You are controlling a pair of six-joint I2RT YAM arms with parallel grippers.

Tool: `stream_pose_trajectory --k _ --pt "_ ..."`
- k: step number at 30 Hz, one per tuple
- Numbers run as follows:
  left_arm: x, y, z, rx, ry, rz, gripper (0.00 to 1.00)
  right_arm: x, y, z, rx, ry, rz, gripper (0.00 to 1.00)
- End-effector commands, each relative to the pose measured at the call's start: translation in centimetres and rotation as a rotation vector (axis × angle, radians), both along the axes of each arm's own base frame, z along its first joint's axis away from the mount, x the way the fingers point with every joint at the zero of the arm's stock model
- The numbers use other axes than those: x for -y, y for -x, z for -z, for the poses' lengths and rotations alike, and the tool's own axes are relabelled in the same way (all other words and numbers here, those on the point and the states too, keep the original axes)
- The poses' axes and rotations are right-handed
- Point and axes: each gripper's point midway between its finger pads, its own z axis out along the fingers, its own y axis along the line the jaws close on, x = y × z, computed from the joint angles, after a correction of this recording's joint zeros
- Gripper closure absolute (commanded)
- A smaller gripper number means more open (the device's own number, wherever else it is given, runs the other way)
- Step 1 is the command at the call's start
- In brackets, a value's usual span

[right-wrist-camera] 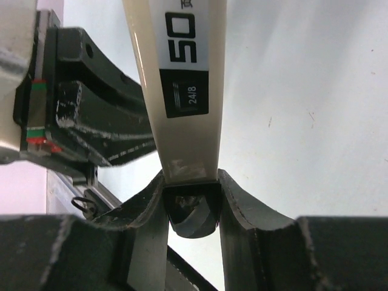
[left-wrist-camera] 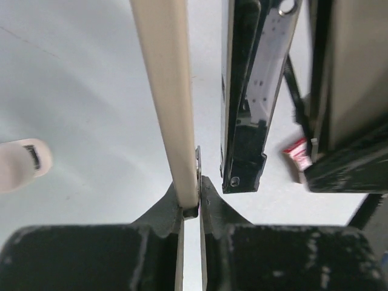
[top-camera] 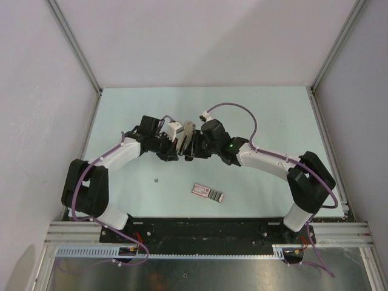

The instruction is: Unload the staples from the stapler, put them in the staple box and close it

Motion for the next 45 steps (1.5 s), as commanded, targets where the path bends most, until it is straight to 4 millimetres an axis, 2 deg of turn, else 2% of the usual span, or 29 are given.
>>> stream_pose_trajectory --k 1,4,9,23,36,40,45 --pt "-2.2 -2.6 -1.0 0.238 -0.139 0.020 1.00 1.9 0.1 -1.6 0.090 0.039 -0.034 1.00" --pt "-3.5 -3.9 -1.1 0.311 -0.216 -0.012 1.00 3.3 0.5 -0.6 0.083 0.073 -0.046 1.00" --pt "-4.6 -5.0 -1.4 0.409 -0.313 -0.021 1.00 5.2 0.9 0.4 0.078 0.099 -0.076 1.00" --pt "-6.3 -5.6 0.1 0.727 -0.693 0.087 1.00 10.0 0.9 1.4 0.091 0.132 -0.152 1.00" --pt "-5.9 -5.0 0.4 0.939 -0.876 0.202 1.00 10.4 0.9 1.6 0.091 0.104 -0.191 1.00" --pt "-4.8 -4.3 0.3 0.987 -0.889 0.240 1.00 10.4 0.6 1.5 0.096 0.094 -0.188 1.00" --pt "-3.0 -3.6 0.0 0.994 -0.826 0.233 1.00 9.7 0.2 0.7 0.109 0.048 -0.180 1.00"
